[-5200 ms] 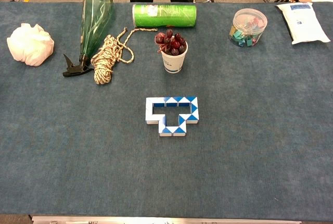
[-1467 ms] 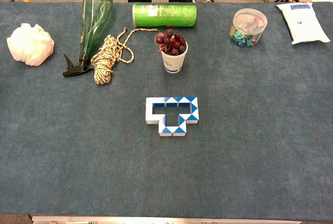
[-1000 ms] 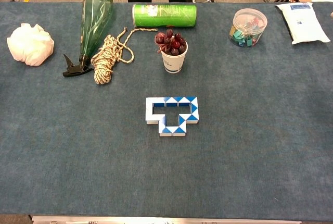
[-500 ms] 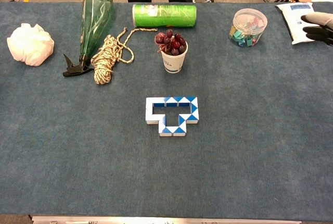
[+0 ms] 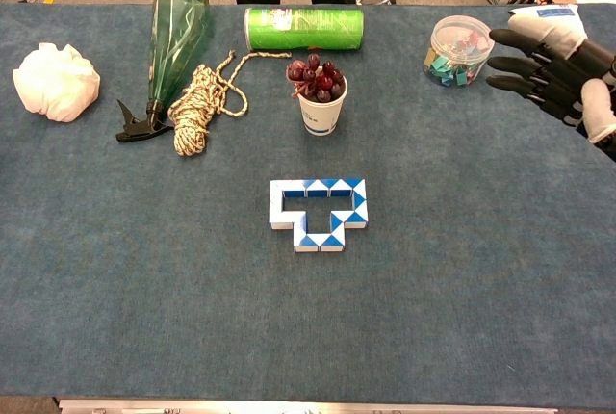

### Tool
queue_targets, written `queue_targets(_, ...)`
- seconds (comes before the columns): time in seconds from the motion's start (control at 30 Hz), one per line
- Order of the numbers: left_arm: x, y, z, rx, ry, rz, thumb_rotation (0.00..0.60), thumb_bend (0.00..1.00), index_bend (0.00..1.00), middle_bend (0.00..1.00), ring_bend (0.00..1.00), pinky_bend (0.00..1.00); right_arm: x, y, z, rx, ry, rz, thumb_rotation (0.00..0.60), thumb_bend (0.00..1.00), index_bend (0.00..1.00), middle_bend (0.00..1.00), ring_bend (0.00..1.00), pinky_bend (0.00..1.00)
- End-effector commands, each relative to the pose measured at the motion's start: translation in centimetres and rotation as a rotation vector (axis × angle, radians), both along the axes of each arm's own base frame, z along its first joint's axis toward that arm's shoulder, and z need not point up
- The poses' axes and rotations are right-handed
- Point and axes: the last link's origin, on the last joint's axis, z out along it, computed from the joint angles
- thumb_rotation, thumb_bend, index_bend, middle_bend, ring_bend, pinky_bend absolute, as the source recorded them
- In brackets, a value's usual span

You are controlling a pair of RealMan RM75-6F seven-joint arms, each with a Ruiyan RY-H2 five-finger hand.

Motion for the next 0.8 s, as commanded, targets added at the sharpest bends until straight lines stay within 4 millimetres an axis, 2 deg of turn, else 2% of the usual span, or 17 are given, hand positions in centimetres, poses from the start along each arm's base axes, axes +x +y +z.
queue_targets(0.03,0.01,0.02,-0.05,0.000,0.000,0.000,0.484,0.00,0.00,0.00,0.00,0.00,0.52,-0.35,-0.47,0.054,-0.050,0.024,0.600,1.00,0.00,0.00,0.00,0.00)
queue_targets(0.37,-0.08,-0.02,0.08,0.002,0.001,0.005,0.486,0.00,0.00,0.00,0.00,0.00,0.71,-0.49,-1.06,0.143,-0.095,0.033,0.600,1.00,0.00,0.00,0.00,0.00)
queue_targets(0.8,0.05,-0.24,0.33,0.011,0.005,0.004,0.485,0.00,0.00,0.00,0.00,0.00,0.62,-0.42,-1.34,0.175,-0.087,0.043,0.600,1.00,0.00,0.00,0.00,0.00)
